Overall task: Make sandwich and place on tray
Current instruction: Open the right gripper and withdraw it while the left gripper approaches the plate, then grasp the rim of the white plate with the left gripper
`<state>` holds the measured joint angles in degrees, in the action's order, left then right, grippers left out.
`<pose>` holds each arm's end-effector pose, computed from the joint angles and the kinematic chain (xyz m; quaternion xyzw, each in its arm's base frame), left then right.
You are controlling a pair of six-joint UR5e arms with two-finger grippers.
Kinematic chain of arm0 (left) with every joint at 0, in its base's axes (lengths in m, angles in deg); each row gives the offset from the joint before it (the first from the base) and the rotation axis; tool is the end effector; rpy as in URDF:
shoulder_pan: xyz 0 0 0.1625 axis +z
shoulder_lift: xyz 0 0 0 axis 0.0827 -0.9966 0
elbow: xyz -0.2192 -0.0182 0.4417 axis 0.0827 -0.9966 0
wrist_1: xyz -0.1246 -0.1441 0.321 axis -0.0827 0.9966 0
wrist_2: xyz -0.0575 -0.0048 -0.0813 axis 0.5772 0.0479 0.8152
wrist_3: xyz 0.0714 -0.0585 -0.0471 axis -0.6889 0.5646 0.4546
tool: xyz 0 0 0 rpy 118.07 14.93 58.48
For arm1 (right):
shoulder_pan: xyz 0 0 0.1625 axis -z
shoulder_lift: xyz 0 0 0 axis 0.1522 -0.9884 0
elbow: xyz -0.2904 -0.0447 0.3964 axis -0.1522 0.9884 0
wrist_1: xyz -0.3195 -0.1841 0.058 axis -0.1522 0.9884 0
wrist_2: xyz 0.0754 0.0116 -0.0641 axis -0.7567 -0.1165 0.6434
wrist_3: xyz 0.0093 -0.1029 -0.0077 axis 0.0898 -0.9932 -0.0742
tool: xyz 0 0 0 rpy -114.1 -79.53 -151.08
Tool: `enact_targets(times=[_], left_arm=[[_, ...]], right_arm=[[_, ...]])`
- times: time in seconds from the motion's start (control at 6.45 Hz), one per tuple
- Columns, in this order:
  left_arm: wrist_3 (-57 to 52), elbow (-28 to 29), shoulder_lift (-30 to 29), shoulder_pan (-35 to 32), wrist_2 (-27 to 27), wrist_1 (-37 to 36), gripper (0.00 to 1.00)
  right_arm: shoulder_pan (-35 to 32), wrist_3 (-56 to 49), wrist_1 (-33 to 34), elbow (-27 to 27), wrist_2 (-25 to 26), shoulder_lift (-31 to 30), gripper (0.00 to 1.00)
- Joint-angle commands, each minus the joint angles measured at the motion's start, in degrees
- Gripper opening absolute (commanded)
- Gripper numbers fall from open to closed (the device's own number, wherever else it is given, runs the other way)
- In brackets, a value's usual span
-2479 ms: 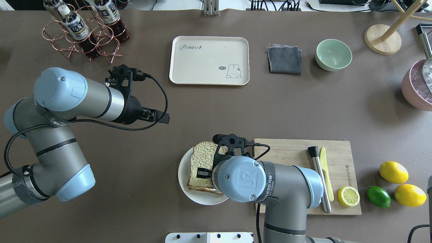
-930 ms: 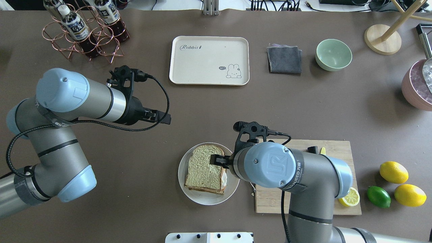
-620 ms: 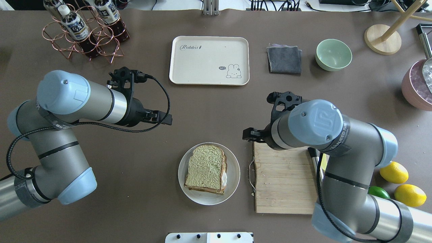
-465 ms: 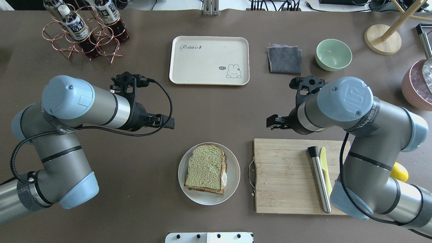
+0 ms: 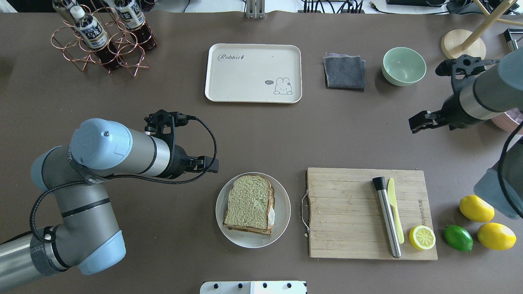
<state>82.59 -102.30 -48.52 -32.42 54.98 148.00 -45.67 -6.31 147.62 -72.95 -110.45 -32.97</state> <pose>0.4773 -0.3673 0.3594 0.0739 0.5349 -0.0206 0.8414 -0.1993 -0.4297 0.5039 0.0718 -0.3393 0.0017 0.9379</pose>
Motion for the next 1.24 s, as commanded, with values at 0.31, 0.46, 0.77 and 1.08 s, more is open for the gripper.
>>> enact_targets(times=[0.31,0.46,0.77,1.08], left_arm=[[9.4,1.1,0.1,8.4,-5.8,0.3,0.97],[9.0,1.2,0.2,8.4,-5.7,0.3,0.98],[6.0,1.0,0.2,8.3,-5.4,2.1,0.98],[6.3,1.6,0.9,7.6,-5.8,2.5,0.92]], right_arm=[[-10.4,-9.3,-0.2,0.3,-4.3,-4.6,1.00],[-10.8,-10.2,-0.1,0.3,-4.4,-4.6,1.00],[-11.3,-11.3,-0.2,0.3,-4.3,-5.4,1.00],[-11.7,-11.6,-0.2,0.1,-4.4,-5.9,1.00]])
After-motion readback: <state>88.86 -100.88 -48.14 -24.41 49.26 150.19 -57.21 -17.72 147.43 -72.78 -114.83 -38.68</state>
